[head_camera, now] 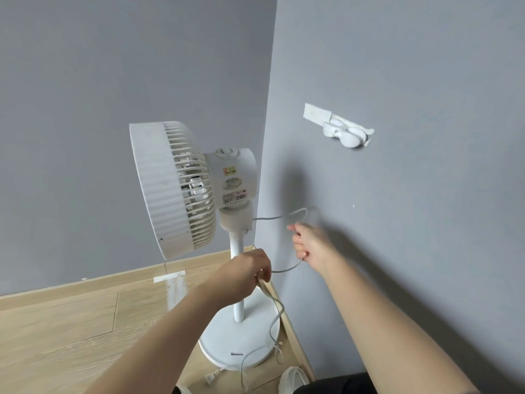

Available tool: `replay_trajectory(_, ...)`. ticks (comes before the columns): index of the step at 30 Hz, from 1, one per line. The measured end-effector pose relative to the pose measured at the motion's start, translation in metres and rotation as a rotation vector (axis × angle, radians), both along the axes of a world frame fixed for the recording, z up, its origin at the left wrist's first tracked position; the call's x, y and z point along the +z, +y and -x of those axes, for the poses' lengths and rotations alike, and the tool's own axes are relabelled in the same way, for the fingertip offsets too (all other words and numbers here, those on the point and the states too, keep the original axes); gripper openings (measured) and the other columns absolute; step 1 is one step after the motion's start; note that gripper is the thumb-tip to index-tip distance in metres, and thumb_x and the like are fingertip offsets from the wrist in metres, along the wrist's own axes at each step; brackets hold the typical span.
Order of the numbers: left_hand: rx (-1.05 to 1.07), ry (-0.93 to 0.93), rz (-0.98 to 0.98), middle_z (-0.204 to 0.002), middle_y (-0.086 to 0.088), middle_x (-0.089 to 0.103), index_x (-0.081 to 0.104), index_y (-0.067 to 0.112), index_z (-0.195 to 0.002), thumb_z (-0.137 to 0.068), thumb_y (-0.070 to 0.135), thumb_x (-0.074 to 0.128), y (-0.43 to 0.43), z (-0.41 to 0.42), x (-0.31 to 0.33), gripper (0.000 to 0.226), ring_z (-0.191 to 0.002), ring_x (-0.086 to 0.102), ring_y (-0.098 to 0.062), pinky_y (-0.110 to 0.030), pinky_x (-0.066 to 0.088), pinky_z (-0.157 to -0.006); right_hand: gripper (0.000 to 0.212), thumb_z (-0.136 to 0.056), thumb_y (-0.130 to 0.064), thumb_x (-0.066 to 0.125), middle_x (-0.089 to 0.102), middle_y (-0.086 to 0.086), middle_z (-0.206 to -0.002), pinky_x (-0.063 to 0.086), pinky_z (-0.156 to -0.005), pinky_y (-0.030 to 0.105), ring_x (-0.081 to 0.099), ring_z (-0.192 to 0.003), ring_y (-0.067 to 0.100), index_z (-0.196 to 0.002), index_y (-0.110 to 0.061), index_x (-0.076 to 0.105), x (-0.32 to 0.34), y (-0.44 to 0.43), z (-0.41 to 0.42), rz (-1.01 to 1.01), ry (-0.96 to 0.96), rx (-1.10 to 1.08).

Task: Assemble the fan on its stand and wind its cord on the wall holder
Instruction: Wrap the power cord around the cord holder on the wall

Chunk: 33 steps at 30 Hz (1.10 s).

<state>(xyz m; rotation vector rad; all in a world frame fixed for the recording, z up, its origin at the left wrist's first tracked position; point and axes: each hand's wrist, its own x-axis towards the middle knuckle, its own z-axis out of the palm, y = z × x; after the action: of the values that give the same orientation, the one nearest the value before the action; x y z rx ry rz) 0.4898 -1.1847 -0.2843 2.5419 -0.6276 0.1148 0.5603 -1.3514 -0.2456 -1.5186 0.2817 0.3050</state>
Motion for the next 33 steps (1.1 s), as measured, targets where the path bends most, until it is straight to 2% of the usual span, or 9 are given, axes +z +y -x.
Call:
replay_trajectory(4,0.001,0.031,-0.126,-0.108,0.001,0.056,0.063,0.017,-0.096,-0.086,-0.004,0.044,-0.01,-0.016,0.013,0.03,-0.09,0.058,-0.015,-0.034,0.05,-0.079,0.025,-0.102,-0.018,0.035,0.035,-0.002,-0.056,0.018,-0.036,0.019,0.027,-0.04,0.009,-0.09,-0.013,0.056,0.036,-0.001,-0.01,0.319,-0.224,0.07)
replay_trajectory(8,0.21,-0.052,-0.261,-0.116,-0.002,0.054,0.059,0.017,-0.113,-0.09,0.006,0.044,-0.027,-0.035,0.03,0.029,-0.098,0.059,-0.028,-0.035,0.049,-0.075,0.031,-0.099,-0.018,0.039,0.05,-0.002,-0.065,0.035,-0.052,0.024,0.045,-0.059,0.018,-0.086,-0.016,0.067,0.068,-0.004,-0.022,0.648,-0.421,0.126)
replay_trajectory(11,0.349,-0.106,-0.09,-0.119,-0.009,0.052,0.053,0.009,-0.123,-0.088,-0.001,0.043,-0.042,-0.052,0.051,0.037,-0.097,0.06,-0.034,-0.042,0.051,-0.079,0.034,-0.095,-0.018,0.042,0.069,0.012,-0.088,0.052,-0.077,0.034,0.061,-0.087,0.032,-0.096,-0.001,0.071,0.089,-0.007,-0.032,0.885,-0.536,0.12)
replay_trajectory(15,0.458,-0.098,0.137,-0.116,-0.013,0.048,0.046,0.003,-0.119,-0.086,-0.006,0.039,-0.057,-0.082,0.077,0.035,-0.099,0.056,-0.036,-0.038,0.045,-0.075,0.02,-0.087,-0.009,0.045,0.061,0.012,-0.077,0.041,-0.062,0.032,0.058,-0.08,0.033,-0.071,-0.006,0.057,0.117,-0.005,-0.042,1.176,-0.672,0.144)
replay_trajectory(19,0.481,-0.024,0.339,-0.114,-0.014,0.054,0.047,0.005,-0.118,-0.092,0.004,0.035,-0.065,-0.112,0.088,0.029,-0.093,0.06,-0.034,-0.041,0.051,-0.077,0.015,-0.083,-0.003,0.053,0.068,0.01,-0.093,0.053,-0.073,0.035,0.063,-0.09,0.031,-0.087,-0.006,0.067,0.147,0.0,-0.052,1.437,-0.828,0.157)
replay_trajectory(21,0.49,0.031,0.456,-0.103,-0.014,0.061,0.054,0.01,-0.107,-0.093,0.013,0.031,-0.067,-0.121,0.092,0.027,-0.086,0.064,-0.035,-0.046,0.054,-0.076,0.019,-0.08,0.001,0.057,0.068,0.007,-0.096,0.05,-0.066,0.028,0.064,-0.093,0.029,-0.091,-0.01,0.068,0.164,0.0,-0.056,1.549,-0.861,0.143)
replay_trajectory(25,0.486,0.098,0.504,-0.091,-0.014,0.064,0.055,0.018,-0.078,-0.085,0.02,0.034,-0.07,-0.135,0.097,0.021,-0.081,0.065,-0.036,-0.042,0.055,-0.074,0.03,-0.077,0.011,0.053,0.064,0.016,-0.113,0.047,-0.069,0.029,0.063,-0.091,0.033,-0.097,-0.006,0.068,0.193,-0.002,-0.058,1.631,-0.89,0.217)
replay_trajectory(28,0.511,0.101,0.498,-0.088,-0.016,0.067,0.052,0.017,-0.068,-0.083,0.014,0.034,-0.073,-0.144,0.099,0.024,-0.071,0.06,-0.032,-0.037,0.052,-0.065,0.034,-0.077,0.013,0.049,0.062,0.018,-0.109,0.043,-0.068,0.029,0.061,-0.091,0.035,-0.101,-0.003,0.067,0.213,-0.006,-0.057,1.671,-0.884,0.216)
replay_trajectory(33,0.537,0.08,0.598,-0.082,-0.014,0.066,0.066,0.004,-0.084,-0.093,0.016,0.045,-0.071,-0.161,0.105,0.026,-0.08,0.065,-0.032,-0.037,0.053,-0.073,0.034,-0.075,0.011,0.056,0.064,0.017,-0.11,0.045,-0.07,0.029,0.061,-0.089,0.034,-0.103,-0.006,0.069,0.234,-0.013,-0.063,1.677,-0.829,0.185)
